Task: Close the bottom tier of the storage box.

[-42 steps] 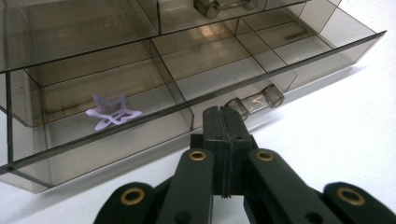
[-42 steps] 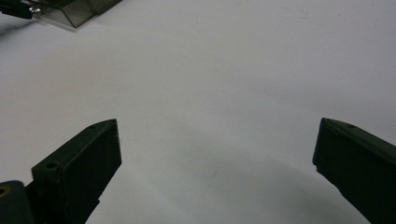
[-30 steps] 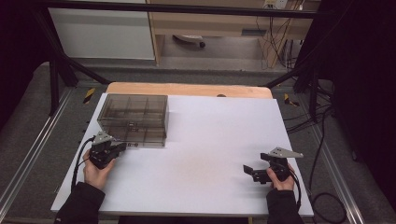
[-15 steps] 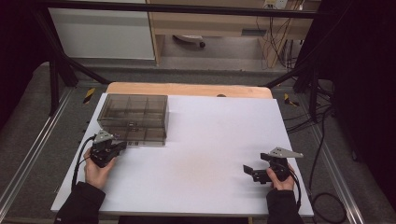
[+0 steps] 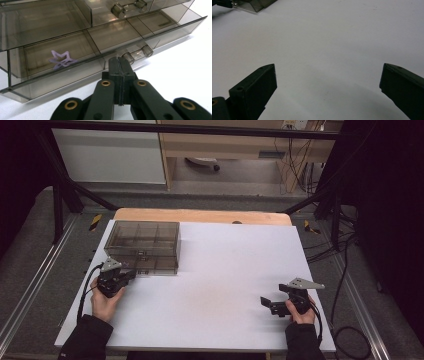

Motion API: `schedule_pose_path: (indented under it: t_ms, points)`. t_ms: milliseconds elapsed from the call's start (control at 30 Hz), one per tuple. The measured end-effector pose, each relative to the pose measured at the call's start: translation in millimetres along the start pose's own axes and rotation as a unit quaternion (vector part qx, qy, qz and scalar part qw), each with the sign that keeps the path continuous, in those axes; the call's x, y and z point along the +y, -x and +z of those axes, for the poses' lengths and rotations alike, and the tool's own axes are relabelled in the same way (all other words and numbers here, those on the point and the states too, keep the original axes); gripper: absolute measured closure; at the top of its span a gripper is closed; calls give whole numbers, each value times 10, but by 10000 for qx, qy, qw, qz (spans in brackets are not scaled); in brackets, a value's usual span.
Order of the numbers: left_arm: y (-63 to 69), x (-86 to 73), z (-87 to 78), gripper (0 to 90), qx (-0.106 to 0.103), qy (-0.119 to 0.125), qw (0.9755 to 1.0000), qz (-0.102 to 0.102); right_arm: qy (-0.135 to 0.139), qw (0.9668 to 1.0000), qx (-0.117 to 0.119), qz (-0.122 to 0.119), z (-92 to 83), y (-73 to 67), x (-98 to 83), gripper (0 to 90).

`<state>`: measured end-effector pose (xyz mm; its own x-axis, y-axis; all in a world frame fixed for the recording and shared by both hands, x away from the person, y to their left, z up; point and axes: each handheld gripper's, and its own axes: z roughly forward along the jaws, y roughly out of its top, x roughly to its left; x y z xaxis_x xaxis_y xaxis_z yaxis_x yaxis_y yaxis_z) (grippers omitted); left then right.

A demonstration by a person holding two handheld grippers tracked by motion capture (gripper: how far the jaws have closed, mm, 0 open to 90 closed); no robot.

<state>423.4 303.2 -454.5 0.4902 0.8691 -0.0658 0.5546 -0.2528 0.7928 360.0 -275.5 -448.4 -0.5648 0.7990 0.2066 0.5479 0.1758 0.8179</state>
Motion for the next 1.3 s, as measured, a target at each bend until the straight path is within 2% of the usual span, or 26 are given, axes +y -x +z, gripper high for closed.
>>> schedule_pose_path:
  t_ms: [1000, 1300]
  points:
    - [-47, 32, 41, 900, 7, 60, 9999, -93, -3, 10000, 2, -4, 1, 2, 0, 18]
    - [-68, 60, 78, 900, 43, -9, 9999, -105, 5, 10000, -8, -15, 1, 6, -1, 18]
